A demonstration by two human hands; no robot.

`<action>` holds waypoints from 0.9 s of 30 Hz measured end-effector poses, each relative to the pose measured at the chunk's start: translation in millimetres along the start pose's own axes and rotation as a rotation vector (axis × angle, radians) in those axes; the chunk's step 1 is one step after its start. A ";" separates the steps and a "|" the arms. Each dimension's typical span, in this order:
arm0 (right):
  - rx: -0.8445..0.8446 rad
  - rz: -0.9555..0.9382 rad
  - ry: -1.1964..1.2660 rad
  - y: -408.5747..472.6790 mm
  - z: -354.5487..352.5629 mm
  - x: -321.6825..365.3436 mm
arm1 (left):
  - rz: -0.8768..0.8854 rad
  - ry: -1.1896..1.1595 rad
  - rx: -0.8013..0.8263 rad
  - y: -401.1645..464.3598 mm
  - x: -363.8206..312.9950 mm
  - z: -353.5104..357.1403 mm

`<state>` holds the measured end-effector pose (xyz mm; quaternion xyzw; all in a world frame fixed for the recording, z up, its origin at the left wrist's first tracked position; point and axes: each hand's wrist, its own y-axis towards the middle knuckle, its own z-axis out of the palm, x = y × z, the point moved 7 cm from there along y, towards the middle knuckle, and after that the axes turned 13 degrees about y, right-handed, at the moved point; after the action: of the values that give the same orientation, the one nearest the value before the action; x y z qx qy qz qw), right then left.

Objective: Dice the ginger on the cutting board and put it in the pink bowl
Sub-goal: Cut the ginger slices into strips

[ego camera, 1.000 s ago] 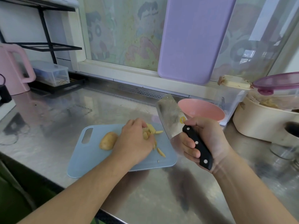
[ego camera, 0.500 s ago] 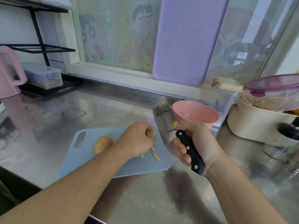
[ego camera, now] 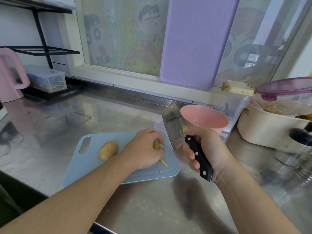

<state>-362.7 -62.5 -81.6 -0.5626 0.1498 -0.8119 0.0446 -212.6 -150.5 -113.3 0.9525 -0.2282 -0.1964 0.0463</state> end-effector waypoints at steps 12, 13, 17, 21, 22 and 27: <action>-0.009 -0.018 -0.031 0.4 -1.2 1.1 | 0.198 -0.030 0.061 -33.1 -8.2 -12.6; -0.012 -0.018 -0.041 0.6 -1.7 0.9 | 0.215 -0.003 0.057 -34.4 -8.8 -11.8; -0.017 -0.008 -0.061 1.1 -2.8 0.5 | 0.240 -0.025 -0.032 -35.4 -7.8 -11.8; -0.014 -0.010 -0.046 1.6 -2.4 1.1 | 0.258 -0.007 -0.069 -35.1 -9.8 -11.4; -0.014 -0.011 -0.042 1.2 -2.2 1.4 | 0.279 0.015 -0.061 -34.6 -11.8 -10.6; -0.018 -0.015 -0.049 -0.8 -2.5 2.7 | 0.302 0.064 -0.080 -30.3 -17.1 -9.4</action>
<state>-365.9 -61.8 -79.8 -0.5837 0.1517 -0.7968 0.0371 -210.2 -115.7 -104.0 0.9105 -0.3591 -0.1658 0.1205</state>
